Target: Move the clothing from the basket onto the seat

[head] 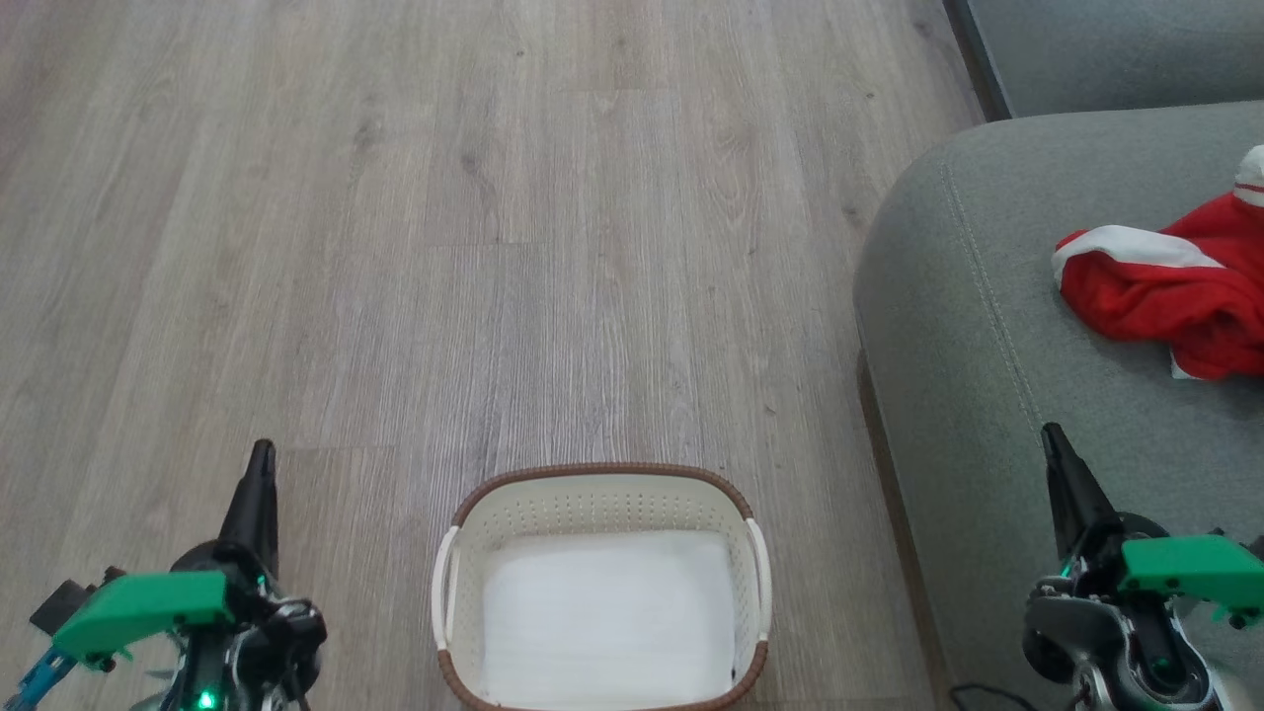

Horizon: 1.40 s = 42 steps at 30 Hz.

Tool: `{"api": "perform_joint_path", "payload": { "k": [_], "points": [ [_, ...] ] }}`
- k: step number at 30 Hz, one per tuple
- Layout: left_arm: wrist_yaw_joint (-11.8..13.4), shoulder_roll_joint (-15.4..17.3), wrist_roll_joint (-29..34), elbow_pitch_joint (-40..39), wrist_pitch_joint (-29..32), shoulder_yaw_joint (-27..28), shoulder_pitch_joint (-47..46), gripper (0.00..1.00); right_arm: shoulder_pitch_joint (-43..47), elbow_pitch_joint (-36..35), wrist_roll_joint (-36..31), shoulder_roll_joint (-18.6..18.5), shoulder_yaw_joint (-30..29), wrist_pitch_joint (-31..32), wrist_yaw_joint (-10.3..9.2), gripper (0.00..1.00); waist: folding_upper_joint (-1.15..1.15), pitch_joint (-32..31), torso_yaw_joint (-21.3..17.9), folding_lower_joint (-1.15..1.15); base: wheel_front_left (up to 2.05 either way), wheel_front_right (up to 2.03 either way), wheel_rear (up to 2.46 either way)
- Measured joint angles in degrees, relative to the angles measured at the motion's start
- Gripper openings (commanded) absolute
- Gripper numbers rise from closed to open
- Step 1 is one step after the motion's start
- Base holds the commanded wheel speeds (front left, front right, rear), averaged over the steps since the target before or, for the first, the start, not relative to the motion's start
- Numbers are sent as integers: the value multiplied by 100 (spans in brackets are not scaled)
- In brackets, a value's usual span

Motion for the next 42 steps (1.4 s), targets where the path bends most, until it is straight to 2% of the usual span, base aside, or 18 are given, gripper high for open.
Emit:
{"api": "perform_joint_path", "payload": {
  "k": [42],
  "points": [
    [0, -9, 0, 0, 1, 7, 0, 0, 0, 0, -1, 7, -12, 8, 0, 0, 0, 0, 0, 0, 0, 0, 0]
  ]
}}
